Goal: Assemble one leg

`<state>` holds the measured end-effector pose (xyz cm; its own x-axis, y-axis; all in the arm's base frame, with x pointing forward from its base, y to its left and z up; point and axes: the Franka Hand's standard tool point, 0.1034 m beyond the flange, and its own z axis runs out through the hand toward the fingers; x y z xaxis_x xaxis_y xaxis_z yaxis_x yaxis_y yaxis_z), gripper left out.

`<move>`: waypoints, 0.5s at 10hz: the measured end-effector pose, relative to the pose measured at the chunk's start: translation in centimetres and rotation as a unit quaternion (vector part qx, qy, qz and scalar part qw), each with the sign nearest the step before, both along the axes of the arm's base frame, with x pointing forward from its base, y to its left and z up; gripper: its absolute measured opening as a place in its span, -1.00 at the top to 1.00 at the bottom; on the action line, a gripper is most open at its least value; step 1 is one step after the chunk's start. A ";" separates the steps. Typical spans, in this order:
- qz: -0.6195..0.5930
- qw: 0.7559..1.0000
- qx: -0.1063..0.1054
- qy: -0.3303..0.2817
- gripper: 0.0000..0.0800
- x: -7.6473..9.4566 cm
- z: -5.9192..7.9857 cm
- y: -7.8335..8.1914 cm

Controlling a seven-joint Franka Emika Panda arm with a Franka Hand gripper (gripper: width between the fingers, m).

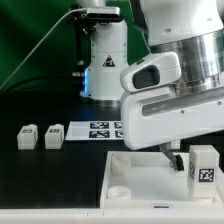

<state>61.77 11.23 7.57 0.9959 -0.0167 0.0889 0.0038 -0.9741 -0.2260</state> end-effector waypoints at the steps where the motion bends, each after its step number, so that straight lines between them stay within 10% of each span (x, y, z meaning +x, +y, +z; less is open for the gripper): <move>1: -0.060 0.998 0.010 0.014 -0.40 0.0 0.0 0.2; 2: -0.114 0.993 0.019 0.027 0.05 0.0 0.0 0.3; 5: -0.255 0.965 0.040 0.052 0.20 0.2 0.1 0.1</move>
Offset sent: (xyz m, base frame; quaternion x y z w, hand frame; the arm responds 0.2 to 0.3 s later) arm 0.0000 0.0000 0.0000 0.0000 0.0000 0.1790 0.9838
